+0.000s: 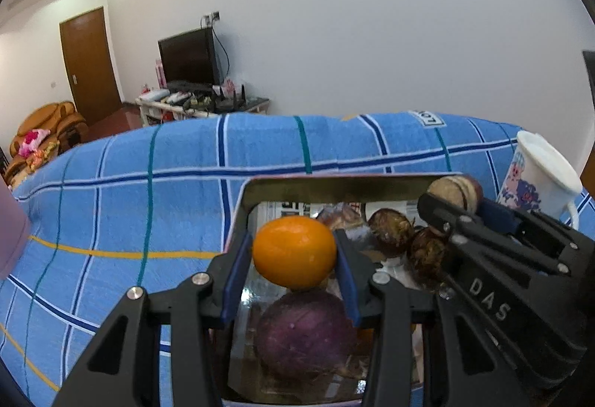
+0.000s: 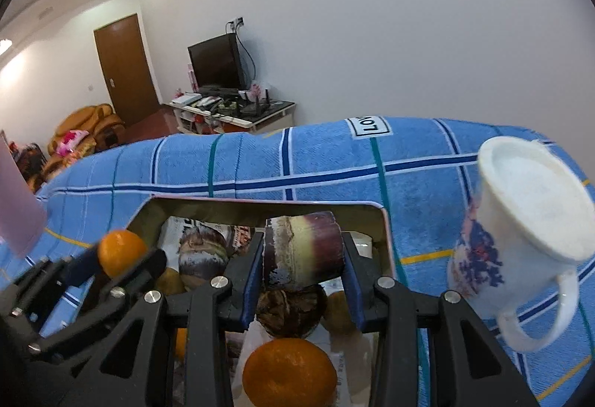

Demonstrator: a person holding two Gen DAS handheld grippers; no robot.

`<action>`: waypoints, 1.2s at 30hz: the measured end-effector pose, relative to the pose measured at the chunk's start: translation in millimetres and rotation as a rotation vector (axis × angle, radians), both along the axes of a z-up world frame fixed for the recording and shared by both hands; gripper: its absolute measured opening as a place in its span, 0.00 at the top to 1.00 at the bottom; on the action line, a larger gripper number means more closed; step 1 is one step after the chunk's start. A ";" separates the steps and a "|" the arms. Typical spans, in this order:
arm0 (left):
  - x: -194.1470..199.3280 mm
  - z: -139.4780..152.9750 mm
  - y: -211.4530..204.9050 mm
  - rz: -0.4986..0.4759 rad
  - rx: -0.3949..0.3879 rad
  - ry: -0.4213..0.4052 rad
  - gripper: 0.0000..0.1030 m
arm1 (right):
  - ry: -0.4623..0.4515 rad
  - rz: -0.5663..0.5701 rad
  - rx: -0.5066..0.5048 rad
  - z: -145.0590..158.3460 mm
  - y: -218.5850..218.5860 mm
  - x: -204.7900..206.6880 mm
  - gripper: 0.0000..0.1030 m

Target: Organize fruits

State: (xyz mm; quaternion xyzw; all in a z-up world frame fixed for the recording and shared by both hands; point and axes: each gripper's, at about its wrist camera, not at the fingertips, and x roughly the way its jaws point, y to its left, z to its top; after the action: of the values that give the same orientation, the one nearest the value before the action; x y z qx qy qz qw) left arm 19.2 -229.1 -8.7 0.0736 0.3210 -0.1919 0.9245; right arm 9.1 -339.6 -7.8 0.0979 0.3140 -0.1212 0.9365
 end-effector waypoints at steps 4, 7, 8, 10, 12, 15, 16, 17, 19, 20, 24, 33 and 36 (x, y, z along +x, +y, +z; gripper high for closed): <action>-1.0 -0.3 1.4 0.005 0.006 0.002 0.55 | -0.008 0.027 0.030 -1.2 -3.6 0.0 0.60; -2.7 0.9 -0.6 0.006 0.017 -0.010 0.52 | -0.024 0.060 0.069 -1.9 -6.4 -1.6 0.50; -2.5 2.3 -1.1 0.010 0.019 -0.021 0.48 | -0.036 0.077 0.084 -1.7 -5.9 -3.1 0.47; -9.7 6.5 -1.7 0.006 0.006 -0.055 0.21 | -0.078 0.111 0.108 3.5 -2.9 -9.2 0.42; -19.2 10.8 -1.8 0.009 0.005 -0.101 0.06 | -0.117 0.132 0.100 9.6 2.3 -15.8 0.35; -31.7 19.7 -0.7 0.018 0.008 -0.179 0.00 | -0.208 0.089 0.041 22.2 8.2 -37.9 0.28; -35.2 21.9 0.6 0.019 0.003 -0.192 0.00 | -0.232 0.077 0.033 24.5 9.3 -44.6 0.27; -38.4 23.3 3.1 0.021 -0.005 -0.198 0.00 | -0.260 0.058 0.022 27.5 11.8 -50.5 0.27; -41.9 24.9 9.4 0.029 -0.022 -0.201 0.00 | -0.308 0.013 -0.005 33.0 13.0 -64.4 0.25; -42.8 25.7 12.5 0.035 -0.026 -0.203 0.00 | -0.329 -0.010 -0.019 35.0 13.7 -70.1 0.25; -54.1 26.1 23.4 0.069 -0.024 -0.251 0.00 | -0.428 -0.057 -0.091 38.1 23.7 -87.4 0.25; -84.5 27.0 41.1 0.098 -0.021 -0.337 0.00 | -0.454 -0.054 -0.154 40.4 37.9 -121.7 0.25; -91.5 28.7 47.5 0.101 -0.035 -0.338 0.00 | -0.462 -0.061 -0.174 40.7 41.9 -135.8 0.25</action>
State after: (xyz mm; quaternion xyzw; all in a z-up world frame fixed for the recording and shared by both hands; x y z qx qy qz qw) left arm -72.4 -181.6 20.1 0.0726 0.1612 -0.1354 0.9749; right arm -126.7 -297.7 32.9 0.0513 0.0771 -0.1503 0.9843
